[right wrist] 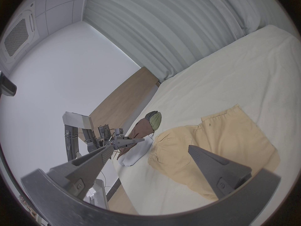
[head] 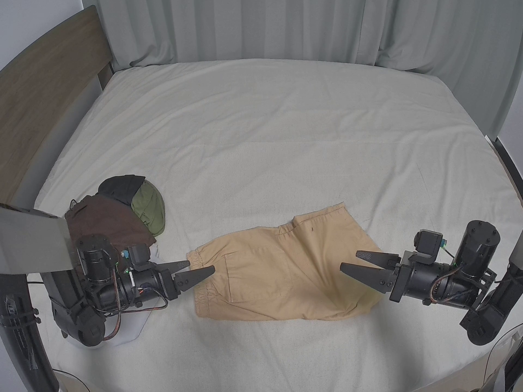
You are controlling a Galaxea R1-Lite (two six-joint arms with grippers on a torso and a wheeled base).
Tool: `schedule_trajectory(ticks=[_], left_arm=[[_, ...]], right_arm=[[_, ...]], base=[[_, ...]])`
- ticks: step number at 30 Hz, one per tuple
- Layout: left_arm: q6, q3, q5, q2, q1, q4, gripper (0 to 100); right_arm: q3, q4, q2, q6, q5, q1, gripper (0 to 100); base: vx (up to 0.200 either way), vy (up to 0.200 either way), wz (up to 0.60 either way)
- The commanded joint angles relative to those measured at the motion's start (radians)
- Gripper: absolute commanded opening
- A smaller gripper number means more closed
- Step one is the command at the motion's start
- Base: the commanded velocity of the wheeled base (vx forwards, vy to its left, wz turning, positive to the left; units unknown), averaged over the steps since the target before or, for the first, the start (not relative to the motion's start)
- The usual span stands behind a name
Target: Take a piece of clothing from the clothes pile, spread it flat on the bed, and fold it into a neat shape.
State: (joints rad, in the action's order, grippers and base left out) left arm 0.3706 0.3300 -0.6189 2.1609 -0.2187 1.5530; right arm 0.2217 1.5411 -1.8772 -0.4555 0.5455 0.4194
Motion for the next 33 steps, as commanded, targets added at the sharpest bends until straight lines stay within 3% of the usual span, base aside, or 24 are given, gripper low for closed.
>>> schedule_trajectory(ticks=[1,26,33], left_arm=[[0.002,0.012,0.008,0.054,0.004,0.002,100],[0.007,0.075,0.081,0.257,0.007,0.002,100],[0.059,0.133,0.151,0.301,0.009,0.002,100]], right_arm=[[-0.002,0.001,-0.014,0.000,-0.001,0.002,100],[-0.004,0.001,-0.039,0.000,-0.003,0.002,100],[-0.005,0.001,-0.045,0.000,-0.003,0.006,100]], base=[[0.000,0.000,0.00],[0.000,0.000,0.00],[0.000,0.000,0.00]])
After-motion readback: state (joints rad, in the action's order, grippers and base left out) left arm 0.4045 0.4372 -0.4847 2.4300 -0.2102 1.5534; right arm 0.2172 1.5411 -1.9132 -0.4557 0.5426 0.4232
